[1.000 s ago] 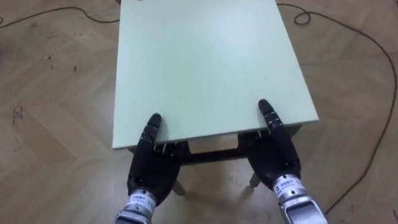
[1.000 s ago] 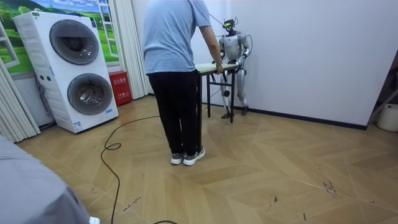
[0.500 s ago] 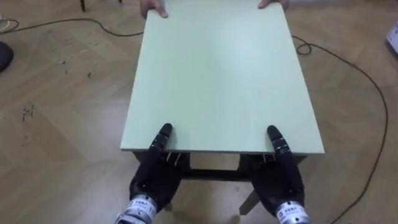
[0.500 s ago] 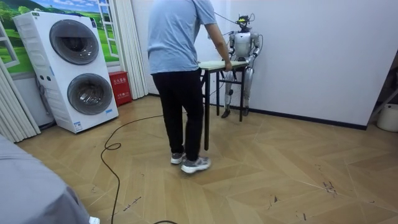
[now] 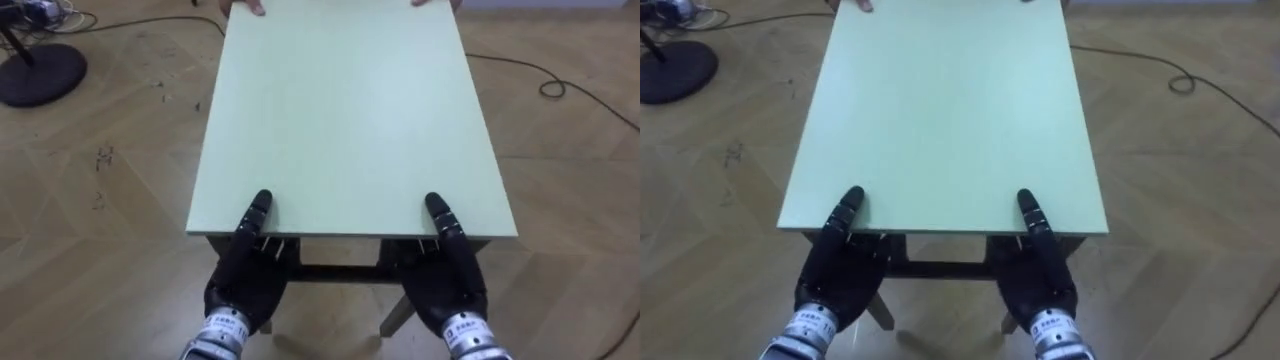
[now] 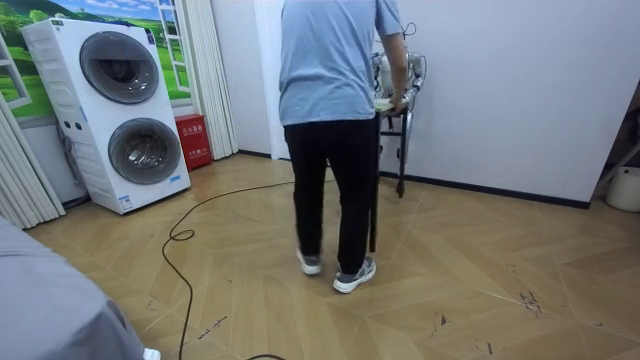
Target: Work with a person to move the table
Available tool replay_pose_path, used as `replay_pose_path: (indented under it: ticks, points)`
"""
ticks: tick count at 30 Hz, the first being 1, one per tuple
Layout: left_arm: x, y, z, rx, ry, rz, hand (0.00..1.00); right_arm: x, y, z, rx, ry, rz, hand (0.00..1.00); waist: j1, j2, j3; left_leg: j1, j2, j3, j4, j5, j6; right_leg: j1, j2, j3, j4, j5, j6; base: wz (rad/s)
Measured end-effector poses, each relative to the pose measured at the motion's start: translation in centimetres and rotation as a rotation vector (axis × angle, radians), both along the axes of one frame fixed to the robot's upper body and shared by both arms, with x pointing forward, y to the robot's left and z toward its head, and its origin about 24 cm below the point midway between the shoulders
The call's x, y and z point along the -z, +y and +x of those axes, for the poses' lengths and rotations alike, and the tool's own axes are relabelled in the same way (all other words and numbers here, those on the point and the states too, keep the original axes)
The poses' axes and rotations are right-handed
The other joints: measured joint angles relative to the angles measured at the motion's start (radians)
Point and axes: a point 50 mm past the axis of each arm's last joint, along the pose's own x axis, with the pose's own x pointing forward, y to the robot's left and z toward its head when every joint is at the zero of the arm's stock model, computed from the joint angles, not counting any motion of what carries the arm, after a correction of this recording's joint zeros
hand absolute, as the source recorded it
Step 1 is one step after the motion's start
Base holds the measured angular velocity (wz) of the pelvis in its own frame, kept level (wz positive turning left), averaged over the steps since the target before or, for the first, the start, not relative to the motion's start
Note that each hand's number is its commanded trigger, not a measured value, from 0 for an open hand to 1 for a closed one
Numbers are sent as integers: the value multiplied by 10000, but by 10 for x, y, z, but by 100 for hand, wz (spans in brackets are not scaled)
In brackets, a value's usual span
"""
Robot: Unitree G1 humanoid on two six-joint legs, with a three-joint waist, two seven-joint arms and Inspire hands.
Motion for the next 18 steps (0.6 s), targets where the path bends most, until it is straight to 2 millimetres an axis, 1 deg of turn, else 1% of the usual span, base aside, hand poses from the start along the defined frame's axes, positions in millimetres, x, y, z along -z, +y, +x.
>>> replay_pose_path:
  ticks: [1, 3, 6, 10, 12, 13, 15, 17, 18]
  points:
    - [0, -1, 0, 9, 6, -29, 100, 0, 0, 0, 28, -13, -2, 100, -2, -9, 1, 5, 2, -56, -30, 24, -27, 15, 12, -39, 1, -28, -2, 26]
    - [-1, -2, -2, -12, -13, -114, 100, -1, -1, 1, 82, -105, -5, 100, 116, -57, 1, 19, 27, -174, -98, 71, -110, 67, 55, -183, 3, -134, -58, 14]
    - [0, -1, -4, -38, 58, -131, 100, 0, 0, -1, 66, -60, 9, 100, 104, -69, 8, 172, 26, -370, -273, 121, -190, 223, 114, -262, -7, -159, -78, 17]
    - [1, 0, -6, -71, 103, -107, 100, 1, 3, -2, 44, -27, 65, 100, 188, -95, 22, 320, -5, -538, -428, 132, -210, 353, 133, -266, -33, -170, -83, 10]
    - [1, 1, -8, -114, 126, -114, 100, 1, 3, -2, 62, -29, 69, 100, 379, -97, 23, 294, -39, -701, -440, 132, -210, 368, 138, -276, -43, -172, -83, 11]
    - [1, 2, -9, -148, 147, -115, 100, 1, 4, -2, 35, -41, 78, 100, 413, -97, 24, 288, -50, -753, -441, 132, -210, 378, 138, -291, -45, -172, -84, 20]
    - [2, 3, -11, -215, 216, -112, 100, 2, 5, -4, -37, -13, 105, 100, 456, -98, 25, 289, -96, -1001, -442, 133, -210, 487, 136, -507, -32, -174, -85, 31]
    - [3, 4, -12, -235, 256, -124, 100, 2, 6, -4, -80, -2, 138, 100, 547, -97, 25, 286, -124, -1262, -444, 135, -212, 479, 135, -550, 113, -186, -104, 26]
    - [4, 4, -13, -259, 299, -142, 100, 4, 4, -5, -85, 8, 94, 100, 578, -91, 28, 291, -154, -1646, -440, 140, -219, 420, 127, -629, 408, -258, -219, 32]
